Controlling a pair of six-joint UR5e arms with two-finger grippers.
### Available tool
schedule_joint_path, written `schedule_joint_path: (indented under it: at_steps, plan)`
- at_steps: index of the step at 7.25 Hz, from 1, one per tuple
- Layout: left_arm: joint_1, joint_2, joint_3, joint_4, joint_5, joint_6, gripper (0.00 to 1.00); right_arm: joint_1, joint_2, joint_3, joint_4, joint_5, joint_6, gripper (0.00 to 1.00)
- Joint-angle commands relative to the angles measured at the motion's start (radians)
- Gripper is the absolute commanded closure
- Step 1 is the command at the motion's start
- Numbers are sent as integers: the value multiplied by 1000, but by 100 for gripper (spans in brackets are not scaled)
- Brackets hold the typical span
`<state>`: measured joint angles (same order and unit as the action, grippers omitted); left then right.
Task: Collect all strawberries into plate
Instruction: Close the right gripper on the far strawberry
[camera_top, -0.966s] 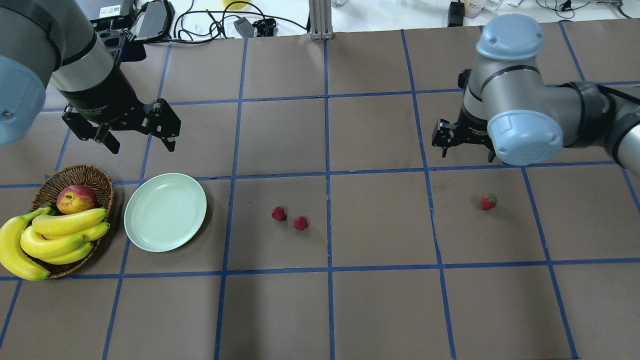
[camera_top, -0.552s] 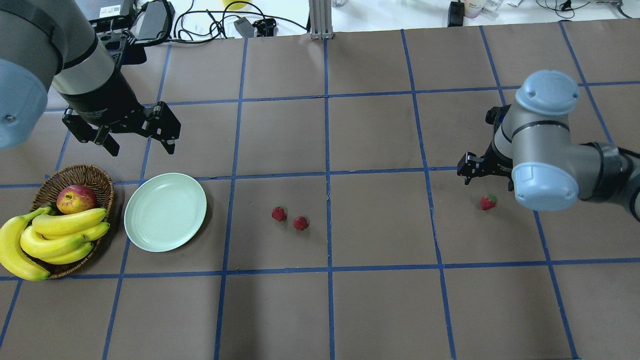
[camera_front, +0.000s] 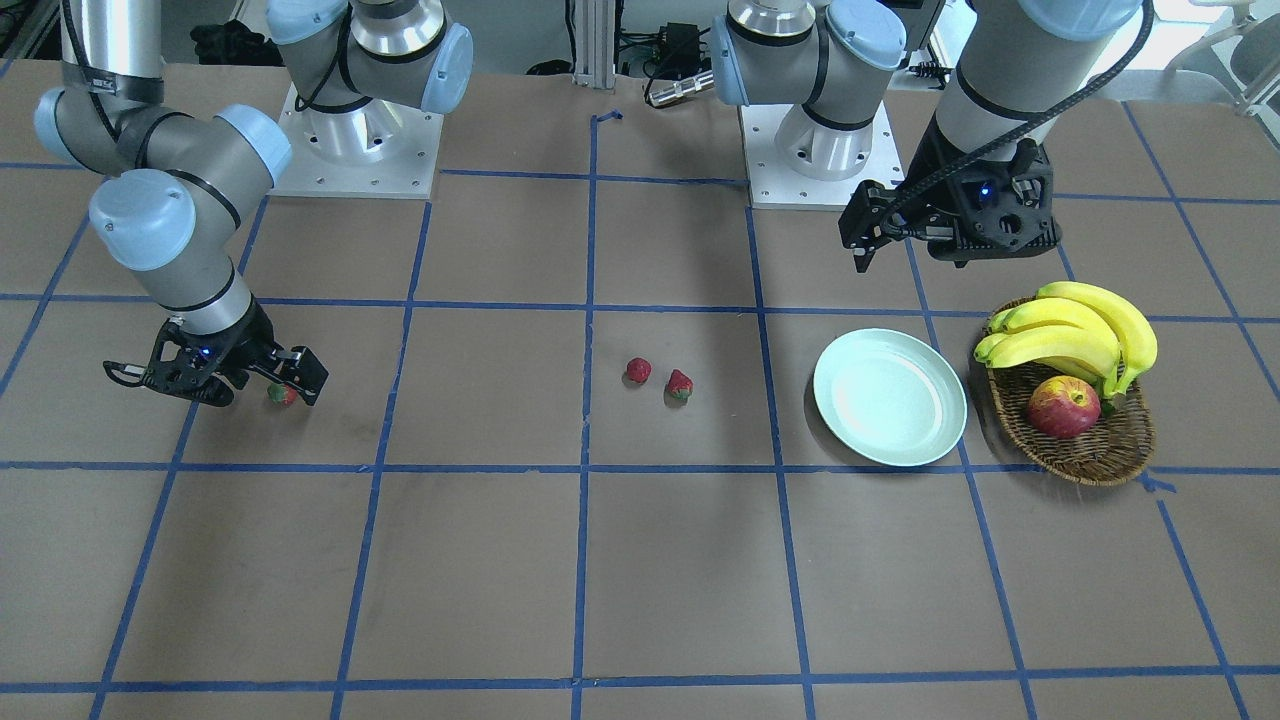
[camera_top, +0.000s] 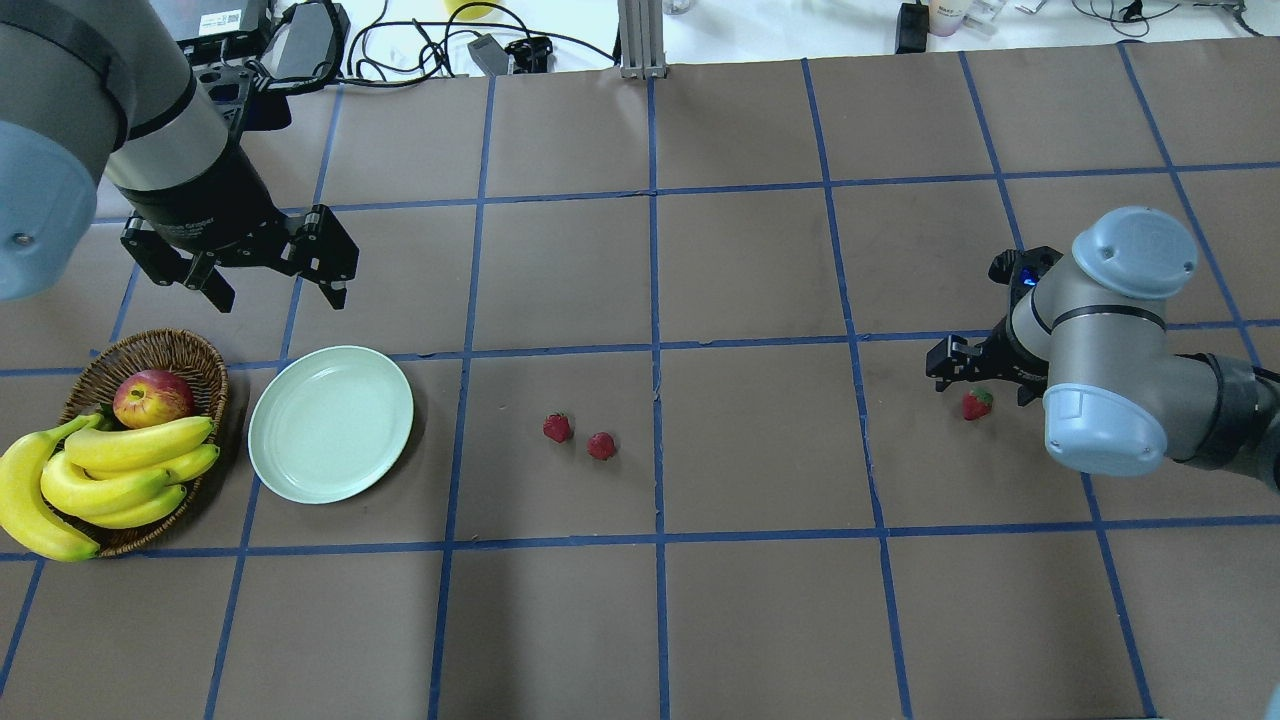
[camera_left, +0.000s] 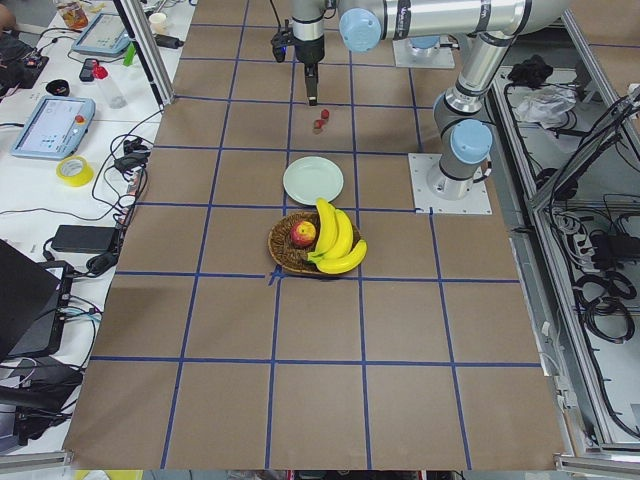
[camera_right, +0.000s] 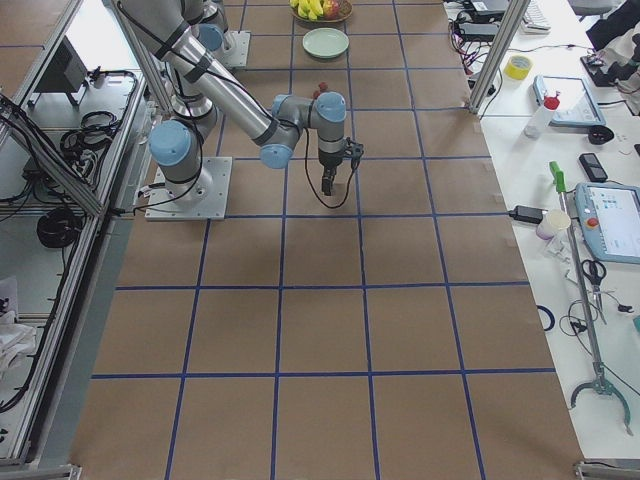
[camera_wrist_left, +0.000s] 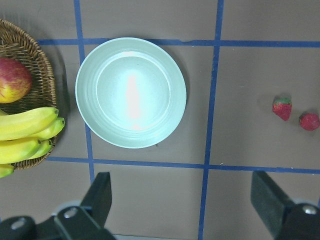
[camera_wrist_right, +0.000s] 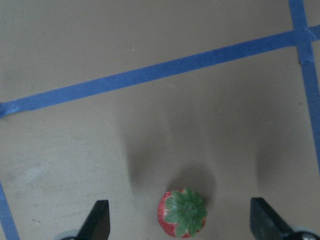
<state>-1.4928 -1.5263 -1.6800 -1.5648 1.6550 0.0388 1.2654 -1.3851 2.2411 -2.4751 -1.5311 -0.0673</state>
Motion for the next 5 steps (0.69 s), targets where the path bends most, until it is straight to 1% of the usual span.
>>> schedule_joint_path:
  at_steps: [1, 3, 4, 5]
  plan:
    - [-1, 0, -1, 0, 2, 0, 0, -3, 12, 0, -1, 13, -9, 14]
    - [0, 0, 0, 2, 0, 0, 0, -3, 43, 0, -10, 12, -9, 15]
    - [0, 0, 0, 5, 0, 0, 0, -3, 43, 0, -10, 11, -11, 23]
    - [0, 0, -1, 3, 2, 0, 0, -3, 43, 2, -7, 9, -32, 41]
